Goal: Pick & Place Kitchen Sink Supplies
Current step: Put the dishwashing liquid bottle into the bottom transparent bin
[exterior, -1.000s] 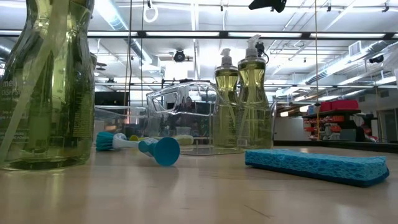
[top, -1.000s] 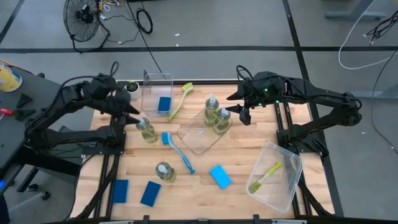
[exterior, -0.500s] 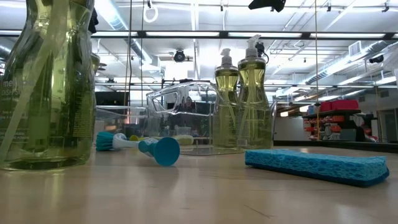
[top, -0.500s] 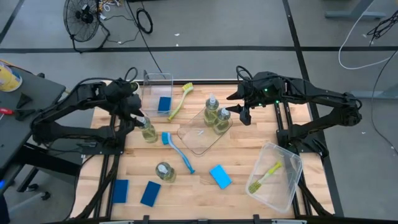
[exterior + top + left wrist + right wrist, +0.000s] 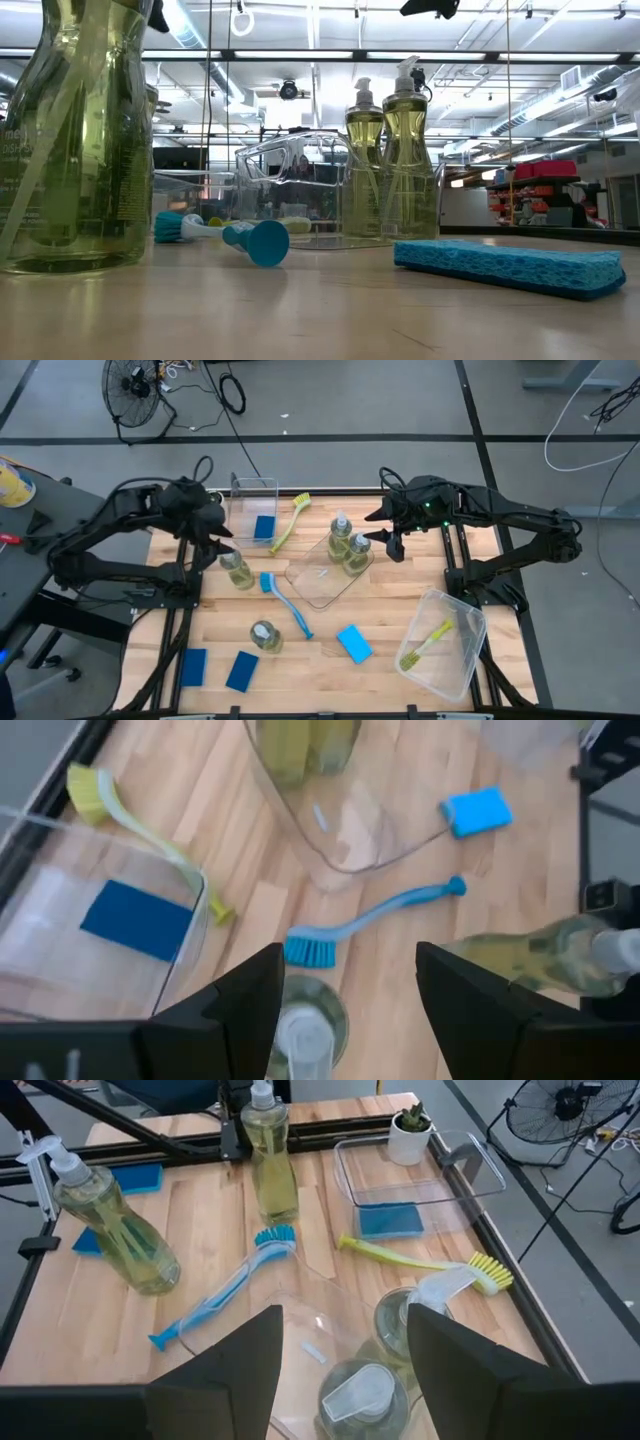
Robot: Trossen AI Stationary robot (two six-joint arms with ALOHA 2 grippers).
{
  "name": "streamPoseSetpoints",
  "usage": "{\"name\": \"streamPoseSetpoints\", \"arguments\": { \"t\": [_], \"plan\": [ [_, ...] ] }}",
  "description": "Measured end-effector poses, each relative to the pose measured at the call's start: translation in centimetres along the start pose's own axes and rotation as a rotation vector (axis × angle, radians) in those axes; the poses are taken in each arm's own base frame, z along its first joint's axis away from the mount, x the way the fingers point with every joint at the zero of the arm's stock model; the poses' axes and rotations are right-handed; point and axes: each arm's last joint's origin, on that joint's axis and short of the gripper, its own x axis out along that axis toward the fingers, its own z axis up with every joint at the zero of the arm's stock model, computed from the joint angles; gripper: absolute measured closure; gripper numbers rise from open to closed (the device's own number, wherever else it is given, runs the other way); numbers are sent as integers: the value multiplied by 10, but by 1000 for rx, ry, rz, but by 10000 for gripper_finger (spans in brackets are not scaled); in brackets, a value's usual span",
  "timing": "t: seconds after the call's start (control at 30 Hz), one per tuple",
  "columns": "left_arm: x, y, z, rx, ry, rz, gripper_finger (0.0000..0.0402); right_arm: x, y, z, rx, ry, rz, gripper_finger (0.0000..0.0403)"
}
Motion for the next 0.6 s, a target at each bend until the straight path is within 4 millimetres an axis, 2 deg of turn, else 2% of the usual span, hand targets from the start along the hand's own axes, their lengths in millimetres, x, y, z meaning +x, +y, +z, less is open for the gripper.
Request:
{"name": "streamPoseSetpoints", "arguments": {
  "t": [0.1,0.33,0.6],
  "plan": [
    [-4,-1,0,0,-3,-4,170,-2,0,-6,5,54,8,188],
    [-4,0,-8,-11,74,16,170,-9,4,-34,33,352,125,188],
    [-4,1,-10,11,102,45,170,-7,0,-29,-32,301,23,188]
  ]
}}
